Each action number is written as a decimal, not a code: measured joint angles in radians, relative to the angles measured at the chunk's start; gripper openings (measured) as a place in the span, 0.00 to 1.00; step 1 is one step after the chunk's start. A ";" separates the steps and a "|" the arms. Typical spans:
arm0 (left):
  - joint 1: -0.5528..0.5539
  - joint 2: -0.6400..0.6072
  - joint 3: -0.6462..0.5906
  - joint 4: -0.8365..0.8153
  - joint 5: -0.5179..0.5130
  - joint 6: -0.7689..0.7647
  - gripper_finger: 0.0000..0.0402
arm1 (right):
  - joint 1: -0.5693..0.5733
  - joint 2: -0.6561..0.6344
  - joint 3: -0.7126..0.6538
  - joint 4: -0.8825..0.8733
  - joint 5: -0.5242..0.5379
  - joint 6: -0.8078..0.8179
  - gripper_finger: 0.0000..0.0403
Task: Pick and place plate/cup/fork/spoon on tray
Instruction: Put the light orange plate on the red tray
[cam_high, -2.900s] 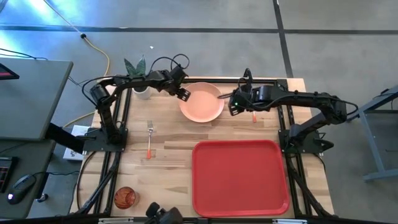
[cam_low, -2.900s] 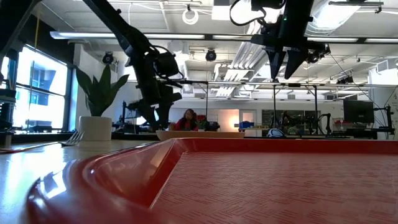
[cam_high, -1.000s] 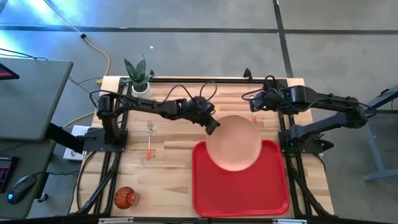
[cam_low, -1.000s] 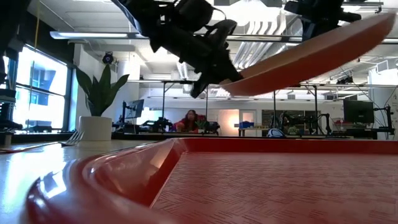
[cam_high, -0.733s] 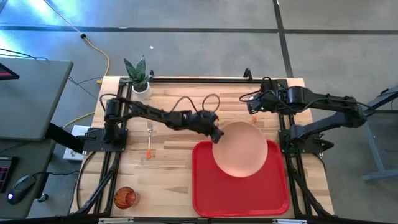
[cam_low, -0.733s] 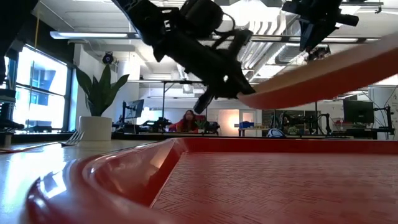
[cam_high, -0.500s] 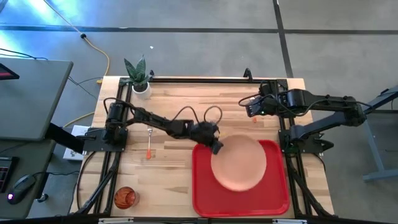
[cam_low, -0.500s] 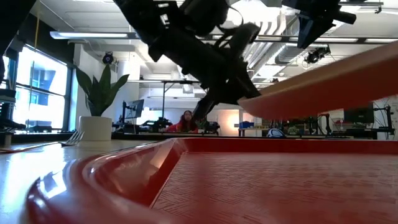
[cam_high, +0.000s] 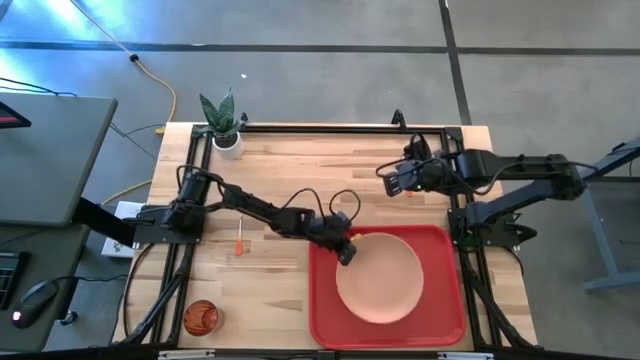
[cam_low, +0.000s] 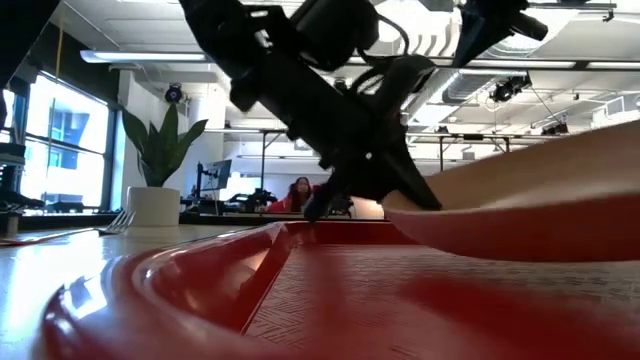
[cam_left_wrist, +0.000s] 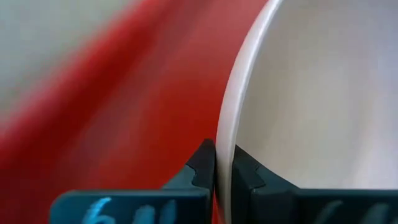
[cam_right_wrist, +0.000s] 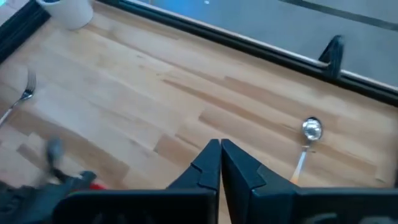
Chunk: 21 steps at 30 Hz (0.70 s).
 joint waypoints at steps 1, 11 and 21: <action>-0.004 0.005 0.001 -0.005 0.013 -0.001 0.01 | 0.008 0.001 0.000 0.001 0.000 0.004 0.01; 0.015 0.043 0.055 -0.011 0.100 0.022 0.09 | 0.037 0.002 0.000 0.097 0.004 0.006 0.01; 0.037 0.042 0.055 0.022 0.091 0.044 0.28 | 0.047 0.002 0.000 0.097 0.023 -0.006 0.01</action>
